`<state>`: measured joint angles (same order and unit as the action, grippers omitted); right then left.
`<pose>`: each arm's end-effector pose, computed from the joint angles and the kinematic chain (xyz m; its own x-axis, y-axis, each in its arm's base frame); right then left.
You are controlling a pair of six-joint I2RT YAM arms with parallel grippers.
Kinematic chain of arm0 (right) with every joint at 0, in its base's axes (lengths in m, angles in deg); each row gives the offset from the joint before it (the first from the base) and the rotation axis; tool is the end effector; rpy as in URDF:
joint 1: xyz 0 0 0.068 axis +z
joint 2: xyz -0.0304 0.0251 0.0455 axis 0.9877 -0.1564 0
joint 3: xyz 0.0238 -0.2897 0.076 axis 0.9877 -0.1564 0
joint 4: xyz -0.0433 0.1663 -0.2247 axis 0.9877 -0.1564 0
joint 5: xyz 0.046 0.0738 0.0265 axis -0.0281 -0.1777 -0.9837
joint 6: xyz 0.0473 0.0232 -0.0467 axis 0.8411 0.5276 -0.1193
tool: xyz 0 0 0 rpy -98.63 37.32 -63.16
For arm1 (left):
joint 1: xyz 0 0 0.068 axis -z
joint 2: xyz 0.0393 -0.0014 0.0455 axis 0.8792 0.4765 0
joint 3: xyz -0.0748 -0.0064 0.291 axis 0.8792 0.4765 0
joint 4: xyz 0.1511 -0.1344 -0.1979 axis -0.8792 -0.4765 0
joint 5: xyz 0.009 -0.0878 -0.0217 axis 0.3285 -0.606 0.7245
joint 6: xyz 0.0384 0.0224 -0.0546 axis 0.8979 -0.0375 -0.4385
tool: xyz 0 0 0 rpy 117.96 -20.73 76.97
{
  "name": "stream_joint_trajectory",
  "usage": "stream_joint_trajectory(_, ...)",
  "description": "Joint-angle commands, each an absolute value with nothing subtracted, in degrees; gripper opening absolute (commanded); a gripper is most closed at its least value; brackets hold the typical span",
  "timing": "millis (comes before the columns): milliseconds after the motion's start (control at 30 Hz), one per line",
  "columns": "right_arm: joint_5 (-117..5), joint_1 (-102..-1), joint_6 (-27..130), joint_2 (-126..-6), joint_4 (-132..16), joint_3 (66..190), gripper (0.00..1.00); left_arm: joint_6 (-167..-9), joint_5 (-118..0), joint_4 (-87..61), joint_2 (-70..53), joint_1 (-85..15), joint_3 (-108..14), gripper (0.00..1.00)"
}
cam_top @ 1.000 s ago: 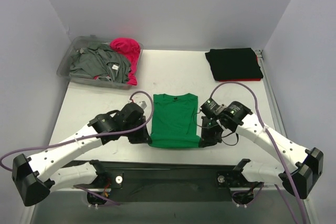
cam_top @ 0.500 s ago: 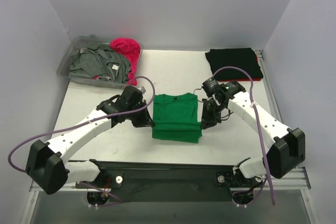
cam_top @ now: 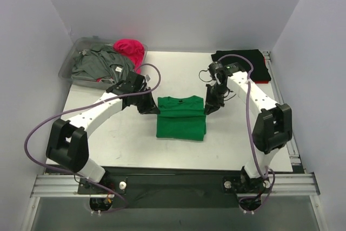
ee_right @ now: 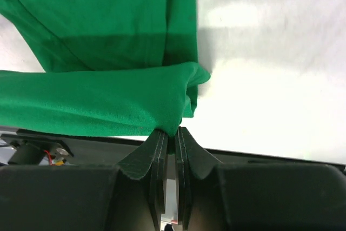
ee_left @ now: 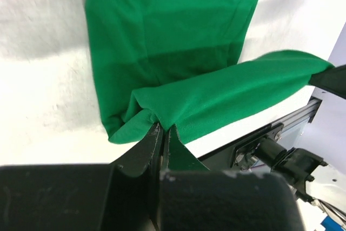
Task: Fold and stack the t-shirts
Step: Fold the long partially folded tshirt into a neat square
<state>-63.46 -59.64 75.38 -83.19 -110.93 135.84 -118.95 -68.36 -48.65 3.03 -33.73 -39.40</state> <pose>0.3516 0.1536 0.2711 -0.9702 0.1517 -0.1891 0.0665 0.9168 0.3939 0.2996 -0.1781 0.2525 -0.9430 -0.2231 -0.2468 -0.0473 0.8241 -0.5644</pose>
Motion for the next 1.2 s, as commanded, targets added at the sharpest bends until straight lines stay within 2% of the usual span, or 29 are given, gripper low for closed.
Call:
stream_joint_trajectory(0, -63.11, -61.49, 71.30, -88.71, -114.80, 140.94, 0.00, -115.58, -69.47, -47.02, 5.71, -36.40, -43.65, 0.00)
stream_joint_trajectory(333, -66.19, -64.48, 67.95, -103.57, -114.89, 154.56, 0.00, -114.35, -70.10, -46.05, 19.42, -40.27, -52.62, 0.00)
stream_joint_trajectory(400, -67.24, -64.74, 67.95, -107.08, -114.89, 158.16, 0.04, -114.61, -69.57, -45.26, 20.74, -40.97, -54.20, 0.28)
stream_joint_trajectory(433, -67.68, -64.92, 68.04, -108.14, -114.89, 159.65, 0.13, -114.61, -69.39, -45.17, 21.97, -41.15, -56.04, 0.41)
stream_joint_trajectory(467, -68.29, -65.09, 68.04, -109.02, -114.89, 162.10, 0.26, -114.35, -69.04, -44.91, 22.50, -41.15, -57.36, 0.53)
stream_joint_trajectory(500, -69.00, -65.18, 68.13, -110.43, -114.89, 163.52, 0.56, -114.09, -68.61, -44.82, 22.86, -41.15, -58.42, 0.68)
stream_joint_trajectory(600, -70.06, -65.62, 68.04, -110.36, -114.81, 166.51, 0.79, -113.47, -68.34, -43.85, 23.30, -41.15, -61.59, 0.83)
stream_joint_trajectory(700, -69.71, -66.41, 66.73, -108.34, -114.19, 166.44, 0.84, -112.59, -68.34, -43.41, 22.60, -41.06, -61.69, 0.86)
stream_joint_trajectory(867, -71.63, -68.17, 64.44, -104.03, -110.42, 157.49, 0.86, -111.89, -69.13, -41.75, 20.23, -40.80, -56.25, 0.85)
stream_joint_trajectory(1167, -83.23, -70.81, 61.89, -97.61, -98.47, 138.86, 0.86, -110.66, -68.78, -39.72, 18.29, -39.66, -47.28, 0.77)
